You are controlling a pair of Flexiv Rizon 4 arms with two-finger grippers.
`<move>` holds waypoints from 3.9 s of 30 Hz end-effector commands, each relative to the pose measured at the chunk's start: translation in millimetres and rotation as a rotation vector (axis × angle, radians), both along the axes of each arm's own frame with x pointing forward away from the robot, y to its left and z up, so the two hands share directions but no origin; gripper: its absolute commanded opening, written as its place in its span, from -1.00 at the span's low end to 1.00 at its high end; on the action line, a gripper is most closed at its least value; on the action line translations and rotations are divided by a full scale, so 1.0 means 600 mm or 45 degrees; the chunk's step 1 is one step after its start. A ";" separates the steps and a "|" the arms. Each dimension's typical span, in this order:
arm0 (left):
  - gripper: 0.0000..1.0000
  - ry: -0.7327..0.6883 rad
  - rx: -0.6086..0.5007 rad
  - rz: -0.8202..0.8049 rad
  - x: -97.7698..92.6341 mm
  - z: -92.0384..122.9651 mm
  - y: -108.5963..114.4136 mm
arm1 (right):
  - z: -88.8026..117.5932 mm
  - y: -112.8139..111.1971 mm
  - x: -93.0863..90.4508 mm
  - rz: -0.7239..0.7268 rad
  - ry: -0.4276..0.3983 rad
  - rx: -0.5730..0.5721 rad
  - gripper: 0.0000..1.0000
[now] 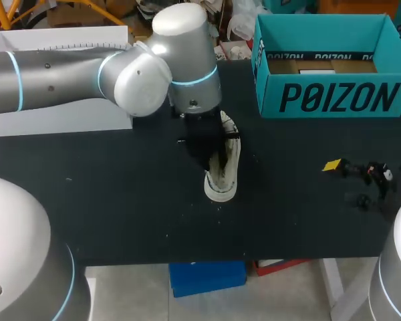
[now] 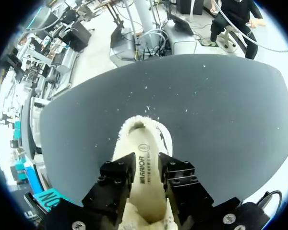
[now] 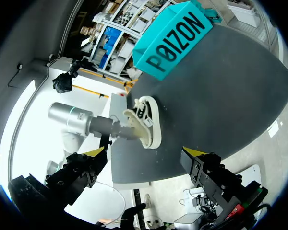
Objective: Take the shoe out of the shoebox, open the shoe tongue, remove and reinsert the insole, then place the shoe into the shoebox
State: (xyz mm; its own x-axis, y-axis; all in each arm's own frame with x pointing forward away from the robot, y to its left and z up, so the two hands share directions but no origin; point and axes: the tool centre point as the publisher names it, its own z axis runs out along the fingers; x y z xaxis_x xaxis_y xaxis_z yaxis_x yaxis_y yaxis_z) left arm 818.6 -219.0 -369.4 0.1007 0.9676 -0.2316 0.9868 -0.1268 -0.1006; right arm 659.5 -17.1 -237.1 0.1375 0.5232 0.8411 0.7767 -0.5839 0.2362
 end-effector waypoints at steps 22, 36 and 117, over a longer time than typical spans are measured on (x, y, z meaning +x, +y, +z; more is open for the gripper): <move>-1.00 0.318 -0.653 0.676 0.060 0.112 0.114 | 0.002 -0.001 -0.003 -0.003 -0.002 0.001 1.00; -1.00 0.317 -0.831 0.977 0.182 0.113 0.074 | 0.002 -0.001 -0.003 -0.003 -0.002 0.001 1.00; 0.28 -0.072 -0.088 0.334 0.090 0.058 0.116 | 0.002 -0.001 -0.003 -0.003 -0.002 0.001 1.00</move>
State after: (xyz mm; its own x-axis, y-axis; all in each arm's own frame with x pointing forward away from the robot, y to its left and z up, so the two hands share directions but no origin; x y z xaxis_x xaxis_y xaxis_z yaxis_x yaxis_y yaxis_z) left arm 868.6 -143.6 -327.5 -0.1438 0.9419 -0.3035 0.9896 0.1350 -0.0499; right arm 659.5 -17.1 -237.0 0.1375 0.5232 0.8411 0.7766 -0.5840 0.2363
